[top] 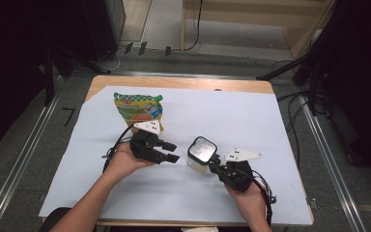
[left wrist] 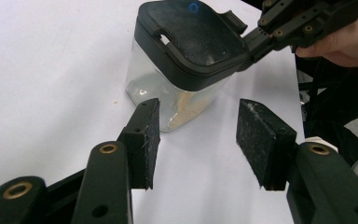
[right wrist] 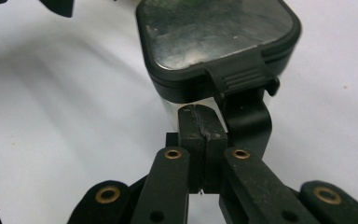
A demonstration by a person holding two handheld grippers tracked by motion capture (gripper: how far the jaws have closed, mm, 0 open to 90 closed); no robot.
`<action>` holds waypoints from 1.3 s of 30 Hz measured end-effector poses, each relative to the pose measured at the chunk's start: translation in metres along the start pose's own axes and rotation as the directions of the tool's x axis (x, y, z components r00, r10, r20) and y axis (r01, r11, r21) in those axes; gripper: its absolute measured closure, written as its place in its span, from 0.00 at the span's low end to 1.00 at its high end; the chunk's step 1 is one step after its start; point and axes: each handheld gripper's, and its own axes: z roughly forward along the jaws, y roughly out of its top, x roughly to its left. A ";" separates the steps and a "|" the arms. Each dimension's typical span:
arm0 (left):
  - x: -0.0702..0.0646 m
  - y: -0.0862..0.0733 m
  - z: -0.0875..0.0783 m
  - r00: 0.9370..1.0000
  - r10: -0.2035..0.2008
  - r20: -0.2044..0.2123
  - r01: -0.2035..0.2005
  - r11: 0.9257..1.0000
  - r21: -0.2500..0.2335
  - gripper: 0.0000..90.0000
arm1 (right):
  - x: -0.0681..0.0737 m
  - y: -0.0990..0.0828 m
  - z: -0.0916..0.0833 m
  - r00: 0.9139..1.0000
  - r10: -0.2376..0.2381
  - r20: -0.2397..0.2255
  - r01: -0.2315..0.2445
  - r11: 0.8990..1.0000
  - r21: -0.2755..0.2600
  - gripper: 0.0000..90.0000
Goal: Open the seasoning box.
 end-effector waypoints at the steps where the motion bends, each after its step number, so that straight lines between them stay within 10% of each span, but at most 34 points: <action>1: 0.000 0.000 0.001 1.000 0.000 -0.003 0.000 1.000 0.000 0.52 | -0.005 0.000 -0.002 1.000 0.016 0.004 -0.016 1.000 0.005 1.00; 29: 0.007 0.042 0.027 0.998 0.044 0.034 -0.044 0.999 0.015 0.37 | -0.054 0.015 -0.023 0.992 0.065 0.107 -0.063 0.998 -0.019 1.00; 39: 0.008 0.040 0.038 0.998 0.038 0.048 -0.039 0.999 0.015 0.28 | -0.075 0.020 0.009 0.981 0.092 0.171 -0.099 0.994 0.035 1.00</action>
